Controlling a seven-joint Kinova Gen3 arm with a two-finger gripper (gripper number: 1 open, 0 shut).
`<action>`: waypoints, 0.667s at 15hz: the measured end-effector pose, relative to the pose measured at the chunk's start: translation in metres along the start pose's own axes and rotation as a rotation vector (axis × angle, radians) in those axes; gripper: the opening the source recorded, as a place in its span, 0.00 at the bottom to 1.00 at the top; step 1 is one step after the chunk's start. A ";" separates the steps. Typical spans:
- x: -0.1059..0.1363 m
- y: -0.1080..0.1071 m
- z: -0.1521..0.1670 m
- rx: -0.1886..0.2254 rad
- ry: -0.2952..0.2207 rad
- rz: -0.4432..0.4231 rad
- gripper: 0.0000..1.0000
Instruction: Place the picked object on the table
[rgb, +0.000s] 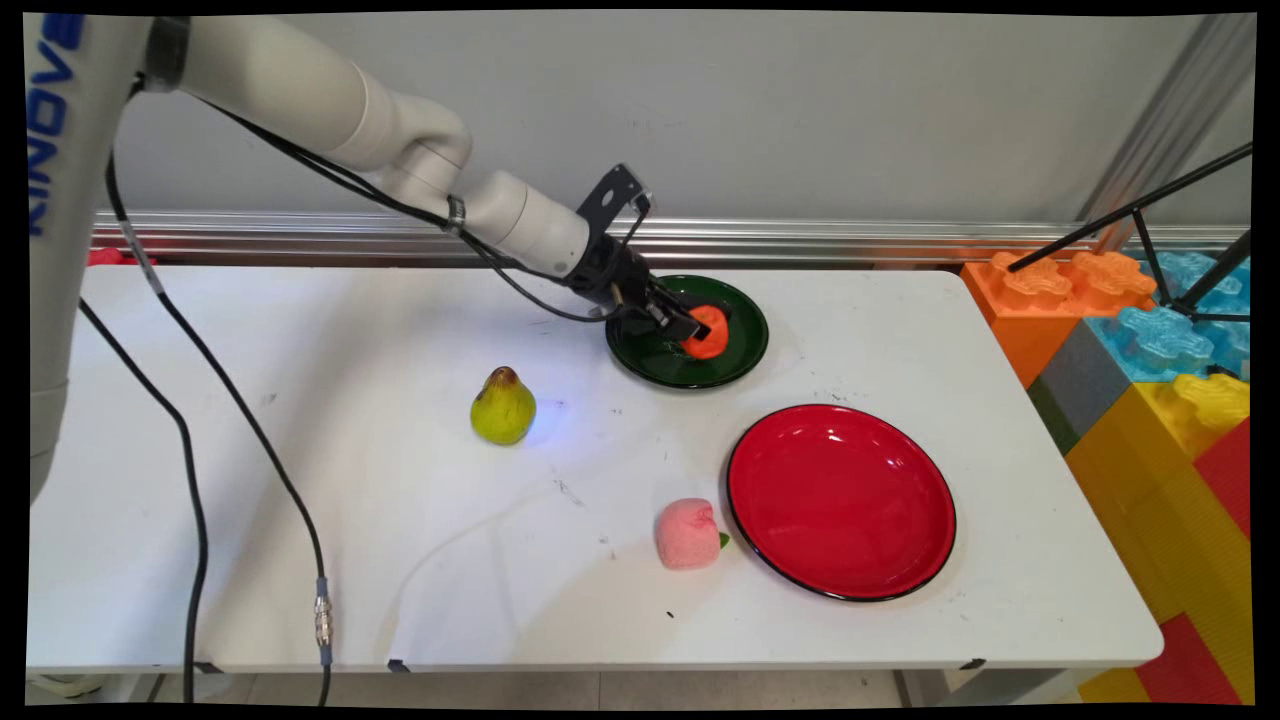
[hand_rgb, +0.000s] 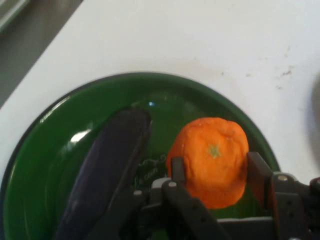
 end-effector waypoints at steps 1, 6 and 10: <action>0.004 0.001 -0.004 -0.006 0.006 0.004 0.00; 0.018 0.003 -0.029 -0.060 0.030 0.063 0.00; 0.021 0.004 -0.049 -0.138 0.038 0.155 0.00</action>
